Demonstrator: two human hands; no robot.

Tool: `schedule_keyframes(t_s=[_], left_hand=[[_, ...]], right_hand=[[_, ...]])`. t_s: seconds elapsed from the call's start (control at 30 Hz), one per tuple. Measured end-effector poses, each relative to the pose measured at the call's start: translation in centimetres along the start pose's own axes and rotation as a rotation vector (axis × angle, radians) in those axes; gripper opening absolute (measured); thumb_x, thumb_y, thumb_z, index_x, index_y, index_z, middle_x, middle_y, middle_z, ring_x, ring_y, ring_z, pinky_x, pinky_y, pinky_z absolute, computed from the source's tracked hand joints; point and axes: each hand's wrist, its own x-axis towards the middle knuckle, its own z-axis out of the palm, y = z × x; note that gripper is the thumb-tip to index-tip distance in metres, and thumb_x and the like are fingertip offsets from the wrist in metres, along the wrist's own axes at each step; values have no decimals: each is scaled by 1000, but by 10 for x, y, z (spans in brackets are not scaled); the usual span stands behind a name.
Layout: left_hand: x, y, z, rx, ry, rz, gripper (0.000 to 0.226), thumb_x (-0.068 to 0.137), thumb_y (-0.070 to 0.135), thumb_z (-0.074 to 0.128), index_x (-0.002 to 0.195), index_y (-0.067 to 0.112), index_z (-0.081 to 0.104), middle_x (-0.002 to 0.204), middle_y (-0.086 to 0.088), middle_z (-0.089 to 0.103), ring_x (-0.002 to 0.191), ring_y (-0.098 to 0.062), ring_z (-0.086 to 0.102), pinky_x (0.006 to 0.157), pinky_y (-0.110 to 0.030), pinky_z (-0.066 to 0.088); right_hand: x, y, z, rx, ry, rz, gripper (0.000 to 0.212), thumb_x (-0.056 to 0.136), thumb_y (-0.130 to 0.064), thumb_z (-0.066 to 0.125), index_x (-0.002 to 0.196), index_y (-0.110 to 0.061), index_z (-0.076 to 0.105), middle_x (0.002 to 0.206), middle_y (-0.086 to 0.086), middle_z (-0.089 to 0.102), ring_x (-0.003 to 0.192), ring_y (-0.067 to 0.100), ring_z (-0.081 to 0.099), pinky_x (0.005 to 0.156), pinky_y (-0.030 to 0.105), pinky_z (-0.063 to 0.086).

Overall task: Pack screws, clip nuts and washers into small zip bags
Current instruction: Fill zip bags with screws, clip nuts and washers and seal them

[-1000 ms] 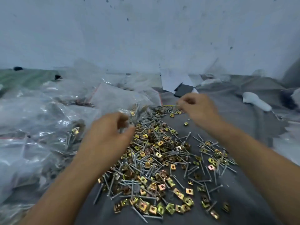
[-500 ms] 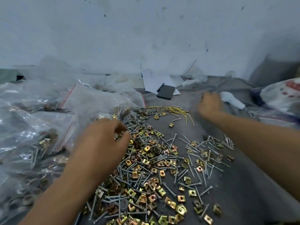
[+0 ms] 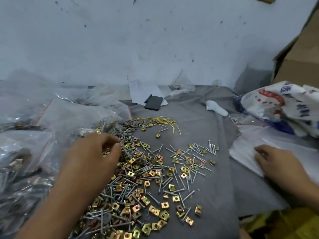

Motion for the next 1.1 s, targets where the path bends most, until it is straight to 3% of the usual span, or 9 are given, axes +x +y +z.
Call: schedule_keyframes(t_s=[0.13,0.23,0.37,0.6,0.73,0.87,0.93,1.0,1.1], left_hand=[[1,-3,2,-43,-2,-31,9,97,34,68,101,34,77,88,30,64,80,8,58,63,-20,41],[3,-4,2,-49,1,-12,10,96,31,71,92,40,73,83,31,63,77,8,57,62,-19,39],[5,-9,3,-31,1,-13,10,94,50,66,85,55,66,79,32,64,72,6,61,59,-21,44],[14,-37,16,-3,12,-37,27,89,70,50,105,59,69,98,39,67,86,-3,70,82,-53,64],[10,-19,17,-84,29,-69,27,87,72,49,101,60,69,89,30,71,86,-7,70,81,-54,63],[-2,14,18,-324,6,-117,33,83,74,53,101,56,74,93,29,74,84,-8,72,71,-37,58],[-7,24,23,-588,-62,-152,31,84,61,64,105,45,79,102,14,80,94,-14,77,81,-50,62],[-9,32,26,-889,-168,-210,33,88,43,69,116,28,80,116,-4,80,111,-25,75,95,-58,58],[-5,39,21,-1202,-334,-270,59,89,43,72,142,16,63,136,-16,71,129,-33,66,102,-57,55]], right_hand=[[17,12,-10,29,-45,119,41,101,-51,56,118,-17,71,115,12,75,103,35,69,86,43,54],[21,17,-15,-79,-142,103,27,96,-41,63,81,-19,67,82,4,70,78,27,64,71,36,52],[22,20,-24,10,-24,43,12,91,-37,75,81,-30,75,76,-8,70,69,13,63,62,33,50],[19,20,-30,345,117,117,18,85,-39,83,81,-28,69,80,-13,70,75,2,62,67,31,45],[14,-6,-46,774,154,28,12,101,-40,64,98,-28,60,94,-10,76,91,0,71,78,32,56],[4,-74,-76,1263,180,-55,18,109,-28,53,100,-16,63,105,5,77,108,29,72,96,53,57],[-3,-115,-87,1647,32,-61,21,107,-26,53,97,-12,66,105,15,76,112,40,70,100,55,56],[-14,-155,-90,1954,-242,-105,24,102,-27,56,95,-9,69,96,11,78,103,32,75,92,48,60],[-23,-208,-78,2030,-567,-147,36,98,-33,61,109,-1,75,99,15,76,88,28,76,82,47,62]])
